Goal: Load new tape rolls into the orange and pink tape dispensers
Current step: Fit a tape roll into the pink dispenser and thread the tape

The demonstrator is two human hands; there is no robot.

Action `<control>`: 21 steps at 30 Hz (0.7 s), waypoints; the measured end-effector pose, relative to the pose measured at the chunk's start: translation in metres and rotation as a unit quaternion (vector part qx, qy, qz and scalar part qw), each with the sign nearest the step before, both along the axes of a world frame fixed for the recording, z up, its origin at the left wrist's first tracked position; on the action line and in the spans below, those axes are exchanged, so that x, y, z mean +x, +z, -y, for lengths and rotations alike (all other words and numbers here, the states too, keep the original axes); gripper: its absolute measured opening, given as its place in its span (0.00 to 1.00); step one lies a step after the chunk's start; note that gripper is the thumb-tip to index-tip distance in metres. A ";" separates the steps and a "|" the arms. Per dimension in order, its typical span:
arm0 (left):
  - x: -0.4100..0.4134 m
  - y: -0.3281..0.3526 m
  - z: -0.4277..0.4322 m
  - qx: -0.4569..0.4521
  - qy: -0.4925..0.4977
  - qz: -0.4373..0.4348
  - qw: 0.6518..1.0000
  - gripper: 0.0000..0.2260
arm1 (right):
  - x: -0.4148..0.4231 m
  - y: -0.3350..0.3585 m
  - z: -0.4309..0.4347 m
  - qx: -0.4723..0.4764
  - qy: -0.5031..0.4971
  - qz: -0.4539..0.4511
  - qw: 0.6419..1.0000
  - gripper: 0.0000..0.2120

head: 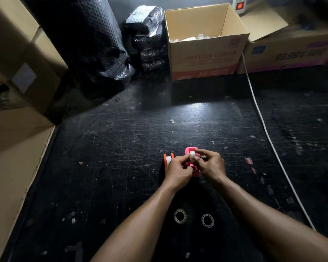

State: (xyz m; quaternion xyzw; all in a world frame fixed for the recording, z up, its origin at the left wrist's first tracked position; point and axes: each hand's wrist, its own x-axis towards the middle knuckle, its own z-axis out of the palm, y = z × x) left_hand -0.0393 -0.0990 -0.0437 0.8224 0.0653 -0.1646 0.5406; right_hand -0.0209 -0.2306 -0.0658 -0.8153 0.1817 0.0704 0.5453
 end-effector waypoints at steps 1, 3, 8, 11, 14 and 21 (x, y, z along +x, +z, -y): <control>-0.001 0.000 0.000 0.004 -0.002 0.000 1.000 0.22 | -0.001 -0.001 0.000 -0.001 -0.002 0.002 1.000 0.13; -0.002 -0.002 0.001 0.015 -0.005 0.002 1.000 0.22 | -0.002 -0.002 -0.001 -0.004 -0.006 0.006 1.000 0.13; -0.001 -0.002 0.000 0.012 -0.004 -0.007 1.000 0.22 | -0.001 -0.002 -0.004 -0.041 -0.015 0.004 0.999 0.13; -0.001 0.001 -0.001 0.014 -0.009 -0.016 1.000 0.21 | -0.001 -0.005 -0.004 -0.063 -0.021 0.003 0.998 0.12; -0.001 -0.002 0.001 0.045 -0.034 -0.019 0.998 0.23 | -0.002 -0.007 -0.004 -0.076 -0.023 0.006 0.997 0.12; 0.003 -0.014 0.005 0.071 -0.063 -0.031 0.995 0.24 | -0.002 -0.011 -0.002 -0.086 -0.026 -0.015 0.996 0.12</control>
